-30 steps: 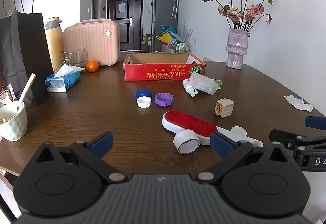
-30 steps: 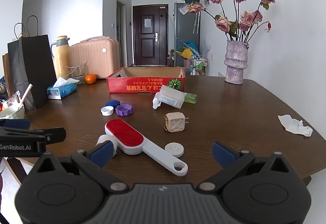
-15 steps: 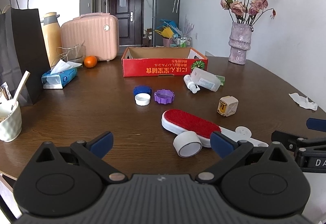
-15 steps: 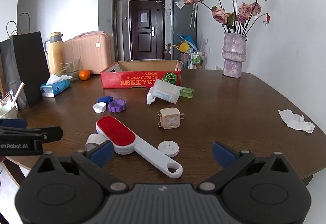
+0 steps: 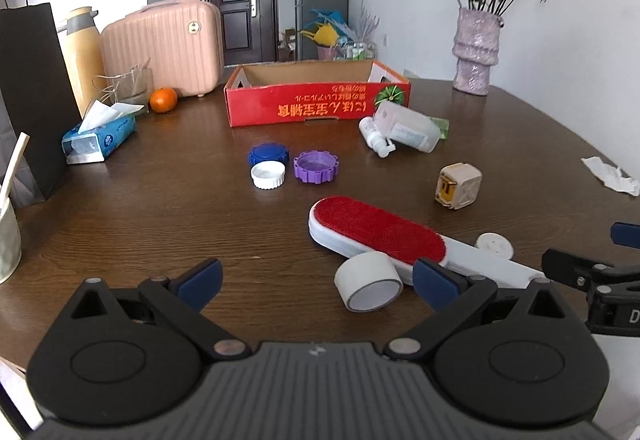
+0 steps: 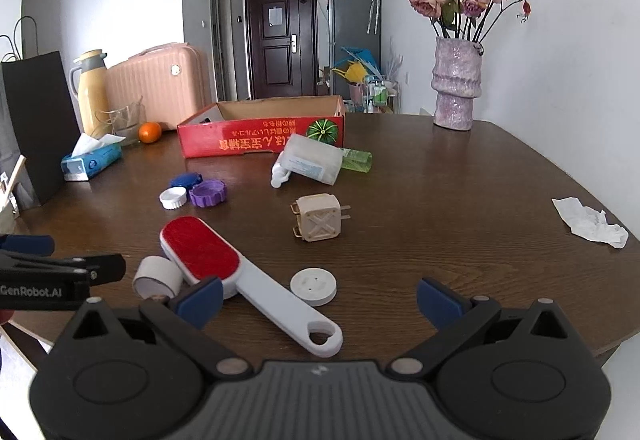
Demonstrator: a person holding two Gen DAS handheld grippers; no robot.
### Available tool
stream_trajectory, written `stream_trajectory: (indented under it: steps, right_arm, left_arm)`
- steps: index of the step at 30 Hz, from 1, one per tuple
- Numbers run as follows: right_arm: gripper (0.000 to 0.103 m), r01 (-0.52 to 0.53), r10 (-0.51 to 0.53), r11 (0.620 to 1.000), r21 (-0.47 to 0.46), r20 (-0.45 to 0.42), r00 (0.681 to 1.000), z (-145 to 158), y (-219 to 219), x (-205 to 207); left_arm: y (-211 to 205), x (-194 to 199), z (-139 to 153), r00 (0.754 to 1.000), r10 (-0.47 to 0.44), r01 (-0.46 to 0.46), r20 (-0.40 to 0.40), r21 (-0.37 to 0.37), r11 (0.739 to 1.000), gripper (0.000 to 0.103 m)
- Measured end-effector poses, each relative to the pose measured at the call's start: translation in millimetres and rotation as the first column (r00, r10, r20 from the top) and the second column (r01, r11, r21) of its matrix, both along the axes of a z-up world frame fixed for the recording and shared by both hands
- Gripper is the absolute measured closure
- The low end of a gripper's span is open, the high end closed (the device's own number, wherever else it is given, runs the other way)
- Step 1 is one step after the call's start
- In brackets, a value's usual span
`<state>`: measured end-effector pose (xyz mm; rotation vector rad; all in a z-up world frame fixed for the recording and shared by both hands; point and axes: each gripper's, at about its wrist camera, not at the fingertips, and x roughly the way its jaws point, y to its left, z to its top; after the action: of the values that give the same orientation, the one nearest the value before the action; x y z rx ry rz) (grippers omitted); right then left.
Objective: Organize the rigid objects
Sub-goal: 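Close the left gripper on the white tape roll while the right approaches the white cap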
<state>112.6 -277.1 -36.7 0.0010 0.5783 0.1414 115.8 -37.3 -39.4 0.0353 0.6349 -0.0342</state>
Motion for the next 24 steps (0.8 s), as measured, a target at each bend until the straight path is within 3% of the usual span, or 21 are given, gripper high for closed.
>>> stream_trajectory:
  steps: [18,24]
  right_arm:
    - [0.000,-0.025,0.027,0.999,0.025,-0.074,0.997,-26.2,-6.2,42.2]
    - [0.000,-0.031,0.034,0.999,0.032,-0.089,0.995,-31.6,-6.4,46.7]
  left_arm:
    - [-18.3,49.6,-30.5,0.993,0.003,0.000,-0.118,0.030,1.000,0.000]
    - [-18.7,53.8,-35.4,0.990,0.003,0.000,-0.141,0.018,1.000,0.012]
